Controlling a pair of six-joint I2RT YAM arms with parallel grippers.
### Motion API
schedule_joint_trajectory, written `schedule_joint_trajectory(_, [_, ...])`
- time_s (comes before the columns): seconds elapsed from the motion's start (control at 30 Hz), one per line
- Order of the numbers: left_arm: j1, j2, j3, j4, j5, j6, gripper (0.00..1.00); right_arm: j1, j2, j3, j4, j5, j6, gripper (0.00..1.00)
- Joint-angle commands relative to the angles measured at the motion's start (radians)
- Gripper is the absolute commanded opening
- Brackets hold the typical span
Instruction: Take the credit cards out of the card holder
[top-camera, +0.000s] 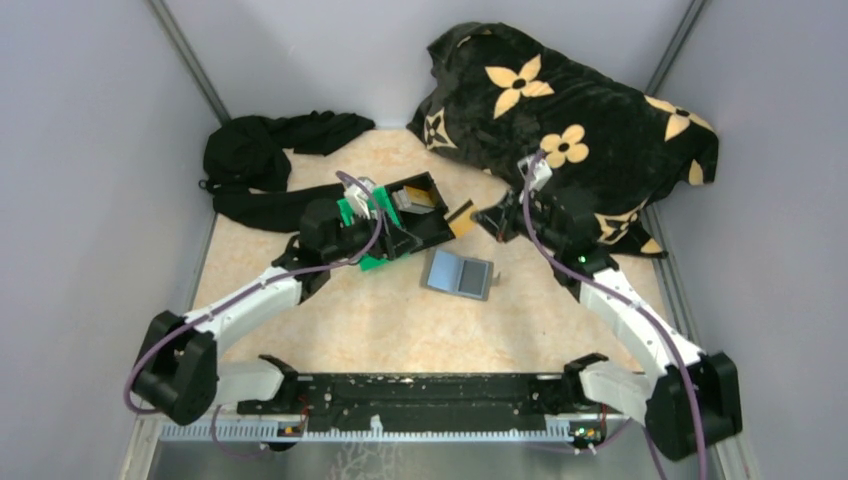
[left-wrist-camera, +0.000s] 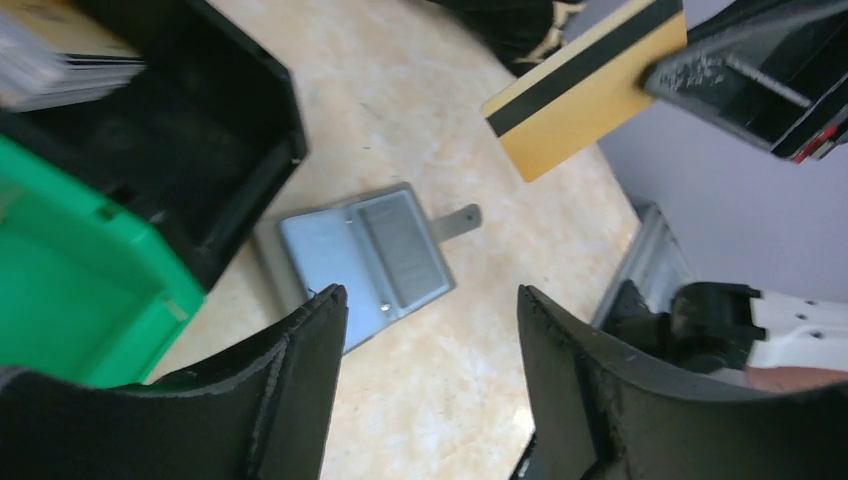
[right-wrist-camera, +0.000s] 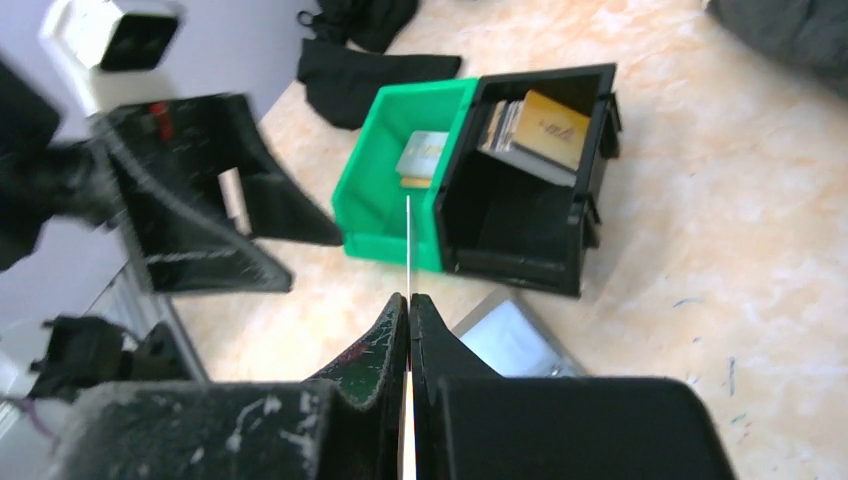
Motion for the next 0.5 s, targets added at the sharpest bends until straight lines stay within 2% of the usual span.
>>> schedule_joint_trajectory(0.0, [0.000, -0.160, -0.043, -0.122, -0.281, 0.044, 0.73, 0.106, 0.111, 0.161, -0.007, 0.269, -0.137, 0.00])
schedule_joint_trajectory(0.13, [0.003, -0.235, 0.006, -0.252, -0.412, 0.087, 0.86, 0.212, 0.255, 0.308, -0.045, 0.445, -0.208, 0.00])
schedule_joint_trajectory(0.2, [0.014, -0.251, 0.025, -0.294, -0.446, 0.085, 0.98, 0.246, 0.344, 0.374, -0.044, 0.507, -0.245, 0.00])
schedule_joint_trajectory(0.33, [0.045, -0.289, 0.013, -0.344, -0.501, 0.040, 0.99, 0.289, 0.538, 0.490, -0.014, 0.633, -0.333, 0.00])
schedule_joint_trajectory(0.47, [0.059, -0.314, 0.033, -0.391, -0.511, 0.062, 0.99, 0.298, 0.698, 0.612, -0.022, 0.724, -0.378, 0.00])
